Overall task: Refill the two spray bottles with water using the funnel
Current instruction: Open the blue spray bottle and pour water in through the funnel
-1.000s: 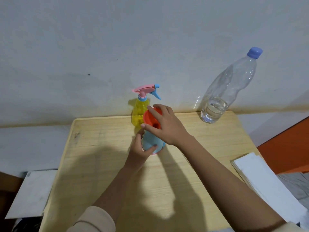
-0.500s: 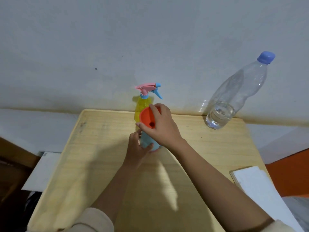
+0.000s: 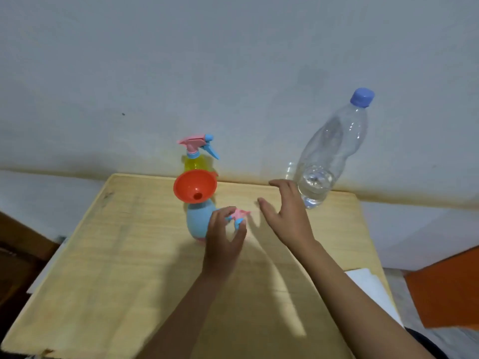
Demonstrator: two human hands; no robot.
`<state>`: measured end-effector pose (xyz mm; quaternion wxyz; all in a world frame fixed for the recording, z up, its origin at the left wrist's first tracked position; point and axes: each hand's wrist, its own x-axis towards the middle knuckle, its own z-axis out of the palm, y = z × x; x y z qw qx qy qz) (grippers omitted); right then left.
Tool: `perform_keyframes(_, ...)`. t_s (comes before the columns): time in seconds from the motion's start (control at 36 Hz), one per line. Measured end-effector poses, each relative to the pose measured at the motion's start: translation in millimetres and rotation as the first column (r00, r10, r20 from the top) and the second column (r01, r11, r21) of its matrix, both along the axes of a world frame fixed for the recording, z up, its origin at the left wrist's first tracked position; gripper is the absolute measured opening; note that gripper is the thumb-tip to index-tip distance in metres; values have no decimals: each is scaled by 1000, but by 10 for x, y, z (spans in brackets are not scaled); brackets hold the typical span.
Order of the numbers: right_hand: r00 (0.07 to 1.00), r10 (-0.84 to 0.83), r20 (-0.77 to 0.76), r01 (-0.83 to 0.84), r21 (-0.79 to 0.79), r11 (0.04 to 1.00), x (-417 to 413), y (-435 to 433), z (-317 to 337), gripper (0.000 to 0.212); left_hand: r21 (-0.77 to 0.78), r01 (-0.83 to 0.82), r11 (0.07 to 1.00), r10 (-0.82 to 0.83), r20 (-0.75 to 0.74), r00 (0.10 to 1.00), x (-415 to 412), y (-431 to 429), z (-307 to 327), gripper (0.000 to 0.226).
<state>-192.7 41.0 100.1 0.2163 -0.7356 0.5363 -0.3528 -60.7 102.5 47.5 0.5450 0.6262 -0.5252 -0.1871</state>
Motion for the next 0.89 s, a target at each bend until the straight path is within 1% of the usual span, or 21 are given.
perform_keyframes(0.06, 996, -94, 3, 94, 10, 996, -272, -75, -63, 39, 16, 107, 994, -106, -52, 993, -202, -244, 209, 30)
perform_keyframes(0.08, 990, -142, 12, 142, 14, 990, -395, -120, -81, 40, 36, 180, 983, -177, -81, 981, -295, -383, 308, 33)
perform_keyframes(0.11, 982, -189, 23, 189, 21, 982, -506, -170, -95, 42, 52, 251, 967, -246, -89, 965, -384, -527, 399, 37)
perform_keyframes(0.17, 960, -277, 44, 275, 33, 961, -683, -292, -105, 50, 79, 350, 933, -346, -56, 936, -544, -810, 570, 48)
perform_keyframes(0.25, 927, -366, 79, 362, 63, 930, -867, -526, -99, 66, 108, 436, 894, -432, -54, 900, -758, -1190, 841, 65)
perform_keyframes(0.33, 918, -379, 119, 363, 140, 921, -981, -789, -60, 82, 111, 498, 860, -491, -80, 867, -980, -1484, 1038, 74)
perform_keyframes(0.44, 932, -293, 211, 250, 210, 945, -1028, -1049, -30, 90, 109, 502, 858, -494, -93, 864, -1207, -1746, 1101, 78)
perform_keyframes(0.5, 929, -287, 234, 238, 216, 947, -1038, -1095, -23, 85, 83, 475, 876, -466, -112, 878, -1260, -1821, 1071, 81)
perform_keyframes(0.56, 919, -306, 247, 260, 202, 944, -1050, -1091, -9, 69, 76, 461, 884, -451, -123, 884, -1274, -1825, 1043, 82)
perform_keyframes(0.61, 916, -312, 252, 270, 188, 944, -1051, -1051, 6, 61, 73, 470, 880, -457, -147, 877, -1263, -1784, 1016, 81)
perform_keyframes(0.78, 889, -361, 280, 319, 184, 930, -925, -723, 63, 65, 40, 480, 876, -463, -211, 861, -1152, -1527, 1038, 80)
perform_keyframes(0.89, 871, -407, 274, 365, 194, 911, -805, -374, 120, 61, 34, 499, 866, -480, -225, 848, -1068, -1214, 1103, 79)
